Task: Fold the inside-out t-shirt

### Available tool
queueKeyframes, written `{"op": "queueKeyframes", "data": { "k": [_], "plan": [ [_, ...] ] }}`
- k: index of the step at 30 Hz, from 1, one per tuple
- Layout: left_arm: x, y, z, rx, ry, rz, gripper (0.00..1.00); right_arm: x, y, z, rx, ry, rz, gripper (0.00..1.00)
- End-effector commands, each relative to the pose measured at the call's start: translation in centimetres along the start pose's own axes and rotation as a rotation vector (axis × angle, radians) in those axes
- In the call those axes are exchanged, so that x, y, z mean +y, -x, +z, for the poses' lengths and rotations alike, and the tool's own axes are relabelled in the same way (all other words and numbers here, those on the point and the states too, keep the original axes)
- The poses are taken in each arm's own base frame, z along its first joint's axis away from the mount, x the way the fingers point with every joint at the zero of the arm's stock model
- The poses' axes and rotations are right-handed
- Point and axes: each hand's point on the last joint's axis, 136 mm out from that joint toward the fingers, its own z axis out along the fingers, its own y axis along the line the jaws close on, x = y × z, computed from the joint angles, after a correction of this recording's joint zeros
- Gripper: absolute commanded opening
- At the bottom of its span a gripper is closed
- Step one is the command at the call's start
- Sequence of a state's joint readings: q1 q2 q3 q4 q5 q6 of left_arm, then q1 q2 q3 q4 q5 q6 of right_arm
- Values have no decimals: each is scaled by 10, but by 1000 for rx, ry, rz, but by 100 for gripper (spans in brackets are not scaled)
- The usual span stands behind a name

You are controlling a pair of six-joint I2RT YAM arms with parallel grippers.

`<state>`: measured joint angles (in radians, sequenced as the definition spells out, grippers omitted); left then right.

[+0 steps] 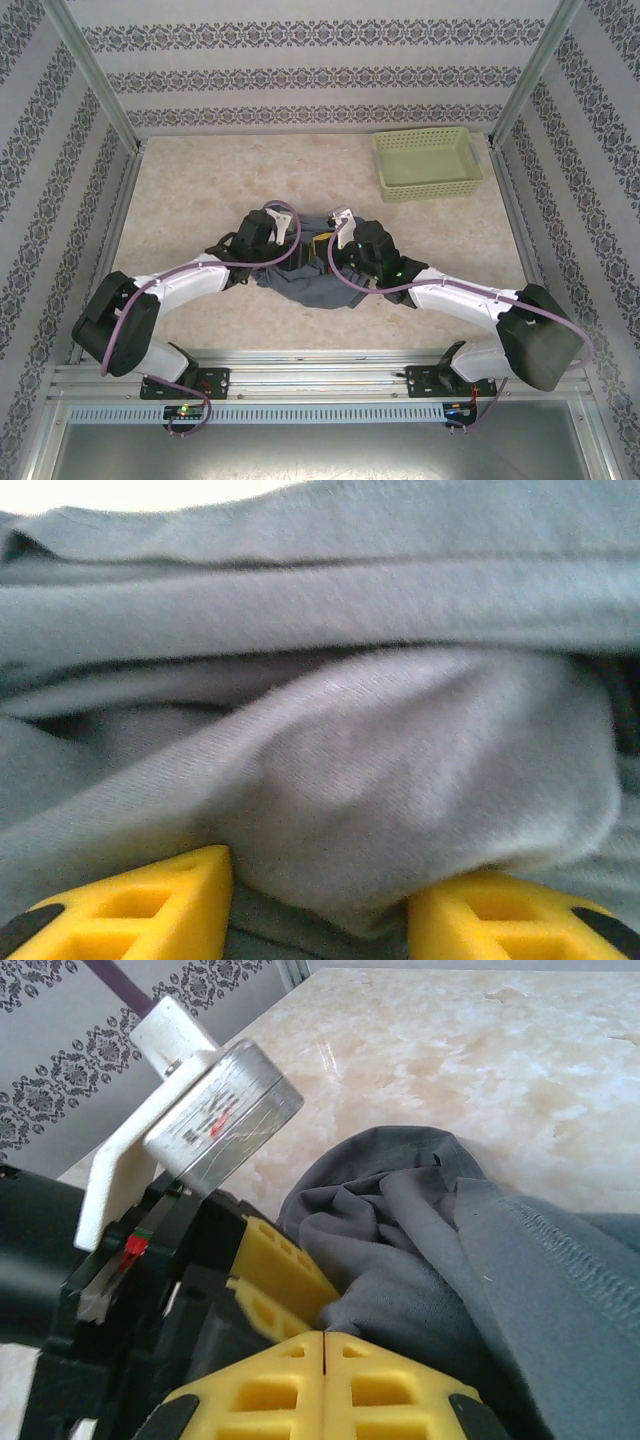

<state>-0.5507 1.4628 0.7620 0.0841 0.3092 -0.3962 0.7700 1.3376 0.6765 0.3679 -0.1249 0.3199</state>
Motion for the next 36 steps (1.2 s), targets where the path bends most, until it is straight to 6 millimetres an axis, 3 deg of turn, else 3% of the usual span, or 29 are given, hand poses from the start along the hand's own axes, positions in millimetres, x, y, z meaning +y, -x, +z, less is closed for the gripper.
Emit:
{"op": "queueKeyframes", "data": {
  "k": [1, 5, 10, 16, 21, 25, 30, 33, 36],
  "plan": [
    [8, 26, -1, -84, 80, -1, 40, 10, 12, -6, -43, 24, 6, 0],
    [23, 32, 3, -82, 144, -34, 23, 7, 8, -11, -40, 15, 8, 0],
    [64, 29, 10, -39, 256, -139, 0, 6, 9, -22, -54, 4, 1, 0],
    [136, 16, -1, -19, 390, -382, 0, 5, 12, -37, -81, 6, -5, 0],
    [187, -4, -26, -10, 523, -555, 0, -2, 10, -50, -95, -15, -13, 0],
    [182, -6, -30, -19, 494, -558, 0, -27, -24, -47, -13, -92, 1, 0],
    [148, 1, -25, -16, 376, -488, 0, -43, -63, -38, 163, -160, 19, 0],
    [115, 7, -21, -11, 300, -397, 0, -42, -60, -36, 219, -191, -19, 31],
    [86, 16, -22, -29, 223, -337, 0, -30, -39, -36, 235, -176, -52, 48]
  ]
}}
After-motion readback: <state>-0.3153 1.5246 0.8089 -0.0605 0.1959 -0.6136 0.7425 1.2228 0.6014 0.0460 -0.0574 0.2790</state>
